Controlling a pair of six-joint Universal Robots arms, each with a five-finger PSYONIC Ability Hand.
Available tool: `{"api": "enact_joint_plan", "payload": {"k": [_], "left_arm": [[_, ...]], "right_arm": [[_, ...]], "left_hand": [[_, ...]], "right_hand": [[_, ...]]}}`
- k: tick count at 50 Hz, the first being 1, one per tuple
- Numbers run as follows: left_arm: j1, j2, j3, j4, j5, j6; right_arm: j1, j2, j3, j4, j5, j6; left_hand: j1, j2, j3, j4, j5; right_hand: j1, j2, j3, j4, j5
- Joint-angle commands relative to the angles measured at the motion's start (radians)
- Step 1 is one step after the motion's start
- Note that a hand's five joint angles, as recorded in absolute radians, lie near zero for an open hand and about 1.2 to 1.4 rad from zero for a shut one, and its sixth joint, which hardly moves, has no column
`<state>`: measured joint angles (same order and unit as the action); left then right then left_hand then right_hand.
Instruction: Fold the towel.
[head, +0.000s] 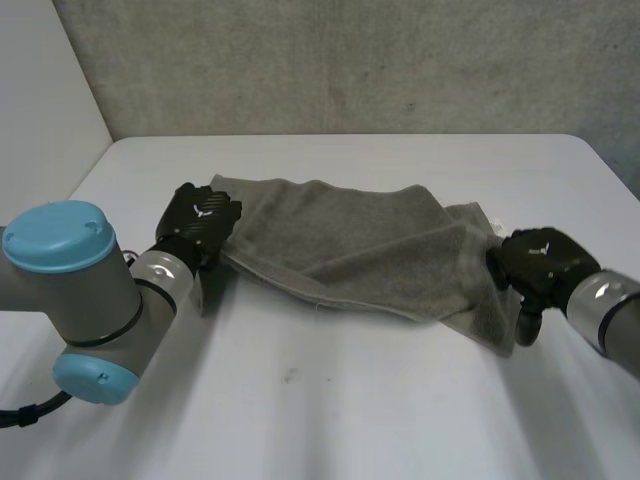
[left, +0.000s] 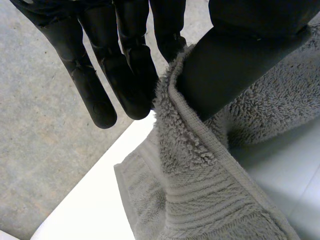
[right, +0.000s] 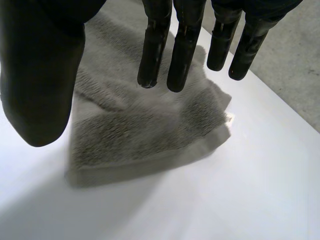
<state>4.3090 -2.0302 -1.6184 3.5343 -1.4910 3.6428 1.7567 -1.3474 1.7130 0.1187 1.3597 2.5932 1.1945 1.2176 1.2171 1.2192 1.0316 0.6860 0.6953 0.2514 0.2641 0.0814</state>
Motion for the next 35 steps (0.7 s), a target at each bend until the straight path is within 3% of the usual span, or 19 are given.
{"api": "enact_joint_plan", "payload": {"k": [1,12,35], "left_arm": [[0.000,-0.008,0.000,0.000,-0.002,-0.001],[0.000,-0.010,-0.009,0.000,-0.002,-0.004],[0.000,-0.012,-0.018,0.000,-0.002,-0.007]], "right_arm": [[0.007,-0.013,0.158,-0.171,-0.007,0.013],[0.003,0.059,0.252,-0.427,-0.070,0.013],[0.000,0.194,0.181,-0.461,-0.068,-0.011]], "left_hand": [[0.202,0.179,0.179,0.177,0.190],[0.202,0.179,0.179,0.177,0.190],[0.202,0.179,0.179,0.177,0.190]], "right_hand": [[-0.325,-0.335,0.109,0.097,0.105],[-0.381,-0.390,0.054,0.041,0.049],[-0.285,-0.294,0.150,0.137,0.146]]}}
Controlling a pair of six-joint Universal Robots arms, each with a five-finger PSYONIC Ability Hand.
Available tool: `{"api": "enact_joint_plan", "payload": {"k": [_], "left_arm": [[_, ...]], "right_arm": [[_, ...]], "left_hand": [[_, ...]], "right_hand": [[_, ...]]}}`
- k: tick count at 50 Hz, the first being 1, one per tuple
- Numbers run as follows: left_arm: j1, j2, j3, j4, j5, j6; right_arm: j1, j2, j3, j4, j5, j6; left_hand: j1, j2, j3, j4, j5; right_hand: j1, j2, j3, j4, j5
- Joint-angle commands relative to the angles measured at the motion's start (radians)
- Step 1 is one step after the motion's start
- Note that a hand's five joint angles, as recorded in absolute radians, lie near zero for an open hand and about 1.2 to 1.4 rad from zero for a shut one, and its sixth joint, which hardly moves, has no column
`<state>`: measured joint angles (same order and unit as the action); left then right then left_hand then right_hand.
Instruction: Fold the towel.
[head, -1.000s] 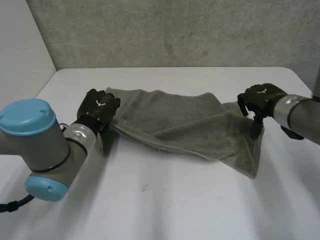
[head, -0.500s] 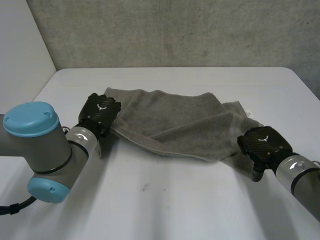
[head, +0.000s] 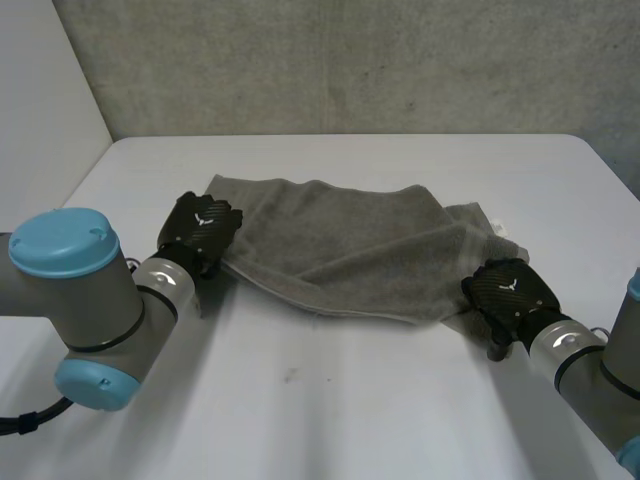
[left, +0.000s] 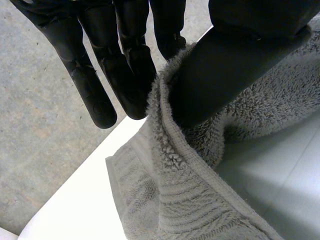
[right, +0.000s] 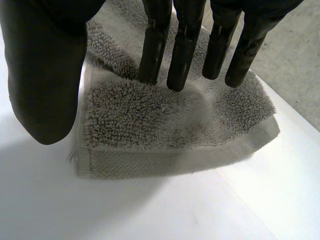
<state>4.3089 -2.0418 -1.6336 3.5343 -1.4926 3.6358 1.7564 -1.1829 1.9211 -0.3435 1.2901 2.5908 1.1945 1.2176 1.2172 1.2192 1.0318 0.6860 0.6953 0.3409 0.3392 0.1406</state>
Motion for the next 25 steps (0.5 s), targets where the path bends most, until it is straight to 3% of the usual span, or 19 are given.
{"api": "enact_joint_plan", "payload": {"k": [1,9,13,19,25], "left_arm": [[0.000,0.000,-0.003,0.000,0.000,0.000],[0.000,0.000,-0.003,0.000,0.000,0.000],[0.000,0.000,-0.003,-0.002,-0.002,-0.002],[0.000,0.000,-0.005,-0.002,-0.002,-0.002],[0.000,0.000,-0.006,-0.002,-0.003,-0.003]], "right_arm": [[0.000,0.029,-0.030,0.001,0.000,-0.014],[-0.008,0.048,-0.051,-0.014,0.003,-0.015],[-0.009,0.065,-0.067,-0.011,0.008,-0.020],[-0.012,0.075,-0.074,-0.003,0.012,-0.018],[-0.020,0.074,-0.073,-0.002,0.012,-0.018]], "left_hand": [[0.202,0.179,0.179,0.177,0.190],[0.202,0.179,0.179,0.177,0.190],[0.202,0.179,0.179,0.177,0.190],[0.202,0.179,0.179,0.177,0.190],[0.202,0.179,0.179,0.177,0.190]], "right_hand": [[-0.174,-0.183,0.172,0.173,0.197],[0.232,0.223,0.577,0.579,0.603],[0.233,0.223,0.578,0.580,0.604],[-0.011,-0.020,0.335,0.336,0.360],[0.074,0.065,0.419,0.421,0.445]]}}
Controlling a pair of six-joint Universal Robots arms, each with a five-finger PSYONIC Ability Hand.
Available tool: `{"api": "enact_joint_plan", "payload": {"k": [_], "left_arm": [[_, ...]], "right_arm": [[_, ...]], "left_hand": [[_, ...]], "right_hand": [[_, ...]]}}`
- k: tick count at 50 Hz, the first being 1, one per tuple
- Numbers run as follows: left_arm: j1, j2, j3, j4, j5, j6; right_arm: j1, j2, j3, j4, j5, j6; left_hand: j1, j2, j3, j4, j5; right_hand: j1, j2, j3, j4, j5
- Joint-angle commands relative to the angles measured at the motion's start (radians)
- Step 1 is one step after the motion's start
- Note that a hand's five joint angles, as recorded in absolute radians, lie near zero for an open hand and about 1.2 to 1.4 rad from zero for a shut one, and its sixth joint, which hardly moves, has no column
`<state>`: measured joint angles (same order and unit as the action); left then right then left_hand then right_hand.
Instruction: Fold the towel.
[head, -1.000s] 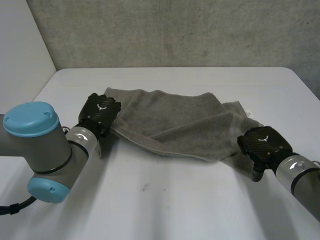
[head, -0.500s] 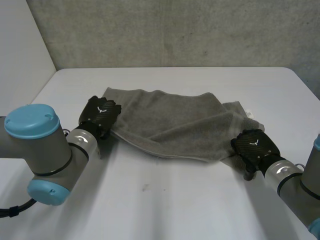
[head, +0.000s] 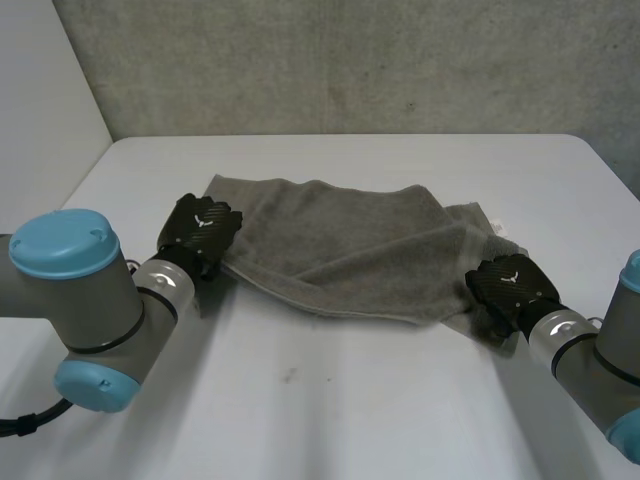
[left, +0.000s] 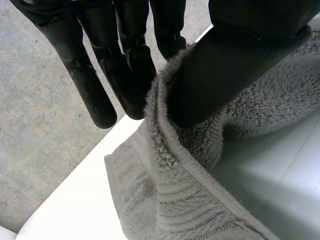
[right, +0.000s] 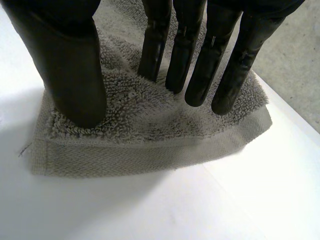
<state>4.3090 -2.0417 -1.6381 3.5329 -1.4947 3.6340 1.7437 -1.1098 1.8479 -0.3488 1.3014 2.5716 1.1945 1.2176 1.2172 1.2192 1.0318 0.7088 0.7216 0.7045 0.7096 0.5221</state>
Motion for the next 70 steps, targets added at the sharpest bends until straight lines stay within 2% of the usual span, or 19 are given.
{"api": "enact_joint_plan", "payload": {"k": [1,3,4,6,13,14,15,17,23,28,32,53,56,58,59,60,64,69,70], "left_arm": [[0.000,0.000,-0.002,0.000,-0.001,-0.002],[0.000,0.000,-0.008,0.001,0.002,0.000],[0.000,0.000,-0.008,0.001,0.002,0.000],[0.000,-0.002,-0.009,0.001,0.001,0.000],[0.000,-0.023,-0.016,0.001,0.004,0.000],[0.000,-0.035,-0.016,0.003,0.004,0.000],[0.000,-0.035,-0.016,0.003,0.004,0.000],[0.000,-0.070,-0.009,0.001,0.004,0.002],[0.009,-0.110,-0.003,0.001,0.005,0.006],[0.015,-0.120,-0.002,0.003,0.004,0.005],[0.015,-0.118,-0.002,0.003,0.002,0.005],[0.023,-0.090,-0.025,0.001,-0.025,0.014],[0.023,-0.066,-0.042,0.000,-0.047,0.015],[0.028,-0.034,-0.069,-0.003,-0.053,0.017],[0.028,-0.034,-0.069,-0.003,-0.053,0.017],[0.035,-0.008,-0.091,-0.003,-0.052,0.017],[0.049,0.061,-0.143,-0.009,-0.050,0.017],[0.064,0.268,-0.262,-0.074,-0.044,0.072],[0.064,0.268,-0.263,-0.074,-0.044,0.072]], "right_arm": [[-0.007,0.001,0.001,0.004,0.001,0.001],[-0.007,0.004,0.001,0.005,0.001,-0.001],[-0.007,0.004,0.001,0.005,0.001,-0.001],[-0.009,-0.002,-0.002,0.007,0.002,0.001],[-0.043,-0.085,0.007,0.027,0.004,0.018],[-0.058,-0.123,0.014,0.036,0.003,0.018],[-0.058,-0.124,0.014,0.036,0.002,0.018],[-0.082,-0.186,0.016,0.056,-0.004,0.018],[-0.119,-0.219,0.005,0.080,-0.008,0.025],[-0.162,-0.260,-0.002,0.091,-0.010,0.044],[-0.176,-0.263,-0.002,0.091,-0.008,0.044],[-0.225,-0.269,-0.013,0.088,-0.007,0.038],[-0.230,-0.271,-0.013,0.091,-0.005,0.039],[-0.225,-0.271,-0.012,0.094,-0.005,0.041],[-0.225,-0.271,-0.012,0.094,-0.005,0.041],[-0.224,-0.271,-0.012,0.096,-0.005,0.041],[-0.222,-0.271,-0.012,0.131,-0.005,0.036],[-0.220,-0.291,-0.047,0.319,-0.016,0.022],[-0.220,-0.291,-0.047,0.320,-0.016,0.022]], "left_hand": [[0.202,0.179,0.179,0.177,0.190],[0.202,0.179,0.179,0.177,0.190],[0.202,0.179,0.179,0.177,0.190],[0.202,0.179,0.179,0.177,0.190],[0.202,0.179,0.179,0.177,0.190],[0.054,0.031,0.031,0.029,0.042],[0.052,0.029,0.030,0.028,0.041],[-0.225,-0.248,-0.248,-0.250,-0.237],[-0.329,-0.352,-0.352,-0.354,-0.341],[-0.508,-0.531,-0.531,-0.533,-0.520],[-0.526,-0.549,-0.549,-0.551,-0.538],[-0.426,-0.449,-0.449,-0.451,-0.438],[-0.309,-0.332,-0.331,-0.333,-0.321],[0.097,0.074,0.074,0.072,0.085],[0.099,0.076,0.077,0.075,0.088],[0.201,0.178,0.178,0.176,0.189],[0.202,0.179,0.179,0.177,0.190],[0.202,0.179,0.179,0.177,0.190],[0.202,0.179,0.179,0.177,0.190]], "right_hand": [[0.051,0.039,0.056,0.051,0.064],[0.235,0.222,0.239,0.234,0.247],[0.236,0.224,0.241,0.236,0.249],[0.686,0.673,0.690,0.685,0.698],[0.687,0.675,0.692,0.687,0.700],[0.687,0.675,0.692,0.687,0.700],[0.687,0.675,0.692,0.687,0.700],[0.687,0.675,0.692,0.687,0.700],[0.687,0.675,0.692,0.687,0.700],[0.687,0.675,0.692,0.687,0.700],[0.687,0.675,0.692,0.687,0.700],[0.687,0.675,0.692,0.687,0.700],[0.687,0.675,0.692,0.687,0.700],[0.687,0.675,0.692,0.687,0.700],[0.687,0.675,0.692,0.687,0.700],[0.687,0.675,0.692,0.687,0.700],[0.687,0.675,0.692,0.687,0.700],[0.687,0.675,0.692,0.687,0.700],[0.687,0.675,0.692,0.687,0.700]]}}
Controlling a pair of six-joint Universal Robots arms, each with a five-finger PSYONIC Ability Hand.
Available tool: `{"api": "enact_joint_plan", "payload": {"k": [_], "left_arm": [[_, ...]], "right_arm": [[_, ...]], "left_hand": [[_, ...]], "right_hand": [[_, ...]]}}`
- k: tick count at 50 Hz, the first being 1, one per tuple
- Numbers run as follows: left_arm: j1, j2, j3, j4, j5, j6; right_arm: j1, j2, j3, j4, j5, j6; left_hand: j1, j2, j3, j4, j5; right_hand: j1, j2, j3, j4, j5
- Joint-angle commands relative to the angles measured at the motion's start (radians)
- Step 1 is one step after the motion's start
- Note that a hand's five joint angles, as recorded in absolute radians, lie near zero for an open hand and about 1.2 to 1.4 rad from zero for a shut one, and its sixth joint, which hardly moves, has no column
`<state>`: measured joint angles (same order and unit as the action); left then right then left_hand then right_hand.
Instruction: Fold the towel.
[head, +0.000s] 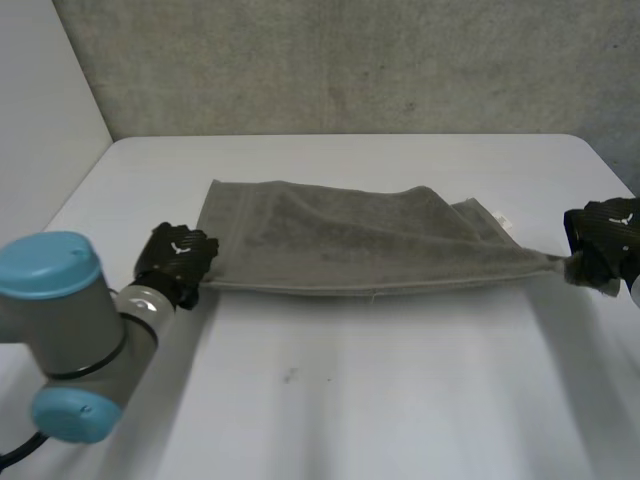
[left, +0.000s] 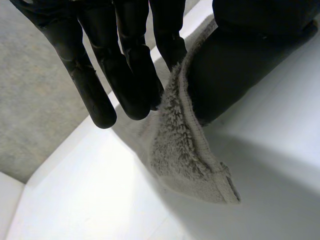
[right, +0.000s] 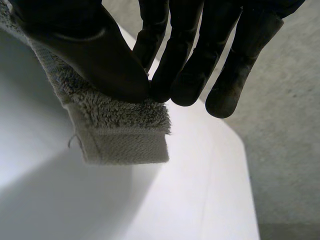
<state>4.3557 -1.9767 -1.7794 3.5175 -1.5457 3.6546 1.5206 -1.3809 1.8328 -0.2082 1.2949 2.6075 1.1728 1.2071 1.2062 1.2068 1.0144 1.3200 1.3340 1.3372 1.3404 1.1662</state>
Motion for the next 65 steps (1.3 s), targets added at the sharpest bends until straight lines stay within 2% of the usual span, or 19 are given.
{"api": "enact_joint_plan", "payload": {"k": [1,2,7,10,13,15,20,27,30,34,40,42,45,47,48,53,60,65], "left_arm": [[0.021,0.257,-0.147,-0.081,0.009,0.083],[0.021,0.257,-0.147,-0.081,0.009,0.084],[0.054,0.465,-0.204,-0.195,0.010,0.211],[0.059,0.512,-0.204,-0.233,0.010,0.226],[0.071,0.575,-0.201,-0.313,0.013,0.231],[0.082,0.616,-0.198,-0.374,0.036,0.231],[0.091,0.642,-0.199,-0.436,0.082,0.231],[0.108,0.625,-0.206,-0.446,0.111,0.229],[0.116,0.615,-0.199,-0.442,0.121,0.229],[0.125,0.506,-0.166,-0.404,0.127,0.229],[0.120,0.374,-0.097,-0.350,0.125,0.236],[0.120,0.253,-0.025,-0.324,0.118,0.237],[0.116,0.194,0.022,-0.319,0.114,0.237],[0.107,0.078,0.119,-0.318,0.110,0.237],[0.107,0.078,0.120,-0.318,0.110,0.237],[0.102,-0.115,0.317,-0.319,0.107,0.236],[0.088,-0.272,0.504,-0.328,0.105,0.236],[0.070,-0.352,0.607,-0.342,0.061,0.237]], "right_arm": [[0.000,-0.045,-0.043,0.244,-0.012,-0.024],[0.000,-0.046,-0.043,0.245,-0.013,-0.024],[-0.003,-0.148,-0.069,0.446,-0.069,-0.113],[-0.011,-0.217,-0.079,0.530,-0.089,-0.164],[-0.020,-0.247,-0.087,0.576,-0.091,-0.187],[-0.060,-0.286,-0.109,0.666,-0.101,-0.230],[-0.105,-0.300,-0.133,0.757,-0.106,-0.288],[-0.112,-0.290,-0.145,0.768,-0.105,-0.340],[-0.108,-0.244,-0.145,0.753,-0.105,-0.342],[-0.103,-0.108,-0.162,0.675,-0.112,-0.326],[-0.085,0.006,-0.213,0.602,-0.101,-0.280],[-0.041,0.101,-0.272,0.570,-0.100,-0.227],[-0.016,0.149,-0.311,0.552,-0.100,-0.204],[0.018,0.238,-0.394,0.514,-0.082,-0.169],[0.018,0.238,-0.394,0.513,-0.082,-0.168],[0.081,0.416,-0.590,0.466,-0.010,-0.144],[0.118,0.563,-0.772,0.464,0.046,-0.142],[0.142,0.643,-0.872,0.464,0.069,-0.145]], "left_hand": [[0.223,0.189,0.190,0.189,0.207],[0.223,0.189,0.190,0.189,0.207],[0.223,0.189,0.190,0.189,0.207],[0.223,0.189,0.190,0.189,0.207],[0.223,0.189,0.190,0.189,0.207],[0.223,0.189,0.190,0.189,0.207],[0.223,0.189,0.190,0.189,0.207],[0.223,0.189,0.190,0.189,0.207],[0.223,0.189,0.190,0.189,0.207],[0.223,0.189,0.190,0.189,0.207],[0.223,0.189,0.190,0.189,0.207],[0.223,0.189,0.190,0.189,0.207],[0.223,0.189,0.190,0.189,0.207],[0.223,0.189,0.190,0.189,0.207],[0.223,0.189,0.190,0.189,0.207],[0.223,0.189,0.190,0.189,0.207],[0.223,0.189,0.190,0.189,0.207],[0.223,0.189,0.190,0.189,0.207]], "right_hand": [[0.076,0.062,0.059,0.056,0.056],[0.076,0.062,0.059,0.056,0.056],[0.076,0.062,0.059,0.056,0.056],[0.076,0.062,0.059,0.056,0.056],[0.076,0.062,0.059,0.056,0.056],[0.076,0.062,0.059,0.056,0.056],[0.076,0.062,0.059,0.056,0.056],[0.076,0.062,0.059,0.056,0.056],[0.076,0.062,0.059,0.056,0.056],[0.076,0.062,0.059,0.056,0.056],[0.076,0.062,0.059,0.056,0.056],[0.076,0.062,0.059,0.056,0.056],[0.076,0.062,0.059,0.056,0.056],[0.076,0.062,0.059,0.056,0.056],[0.076,0.062,0.059,0.056,0.056],[0.076,0.062,0.059,0.056,0.056],[0.076,0.062,0.059,0.056,0.056],[0.076,0.062,0.059,0.056,0.056]]}}
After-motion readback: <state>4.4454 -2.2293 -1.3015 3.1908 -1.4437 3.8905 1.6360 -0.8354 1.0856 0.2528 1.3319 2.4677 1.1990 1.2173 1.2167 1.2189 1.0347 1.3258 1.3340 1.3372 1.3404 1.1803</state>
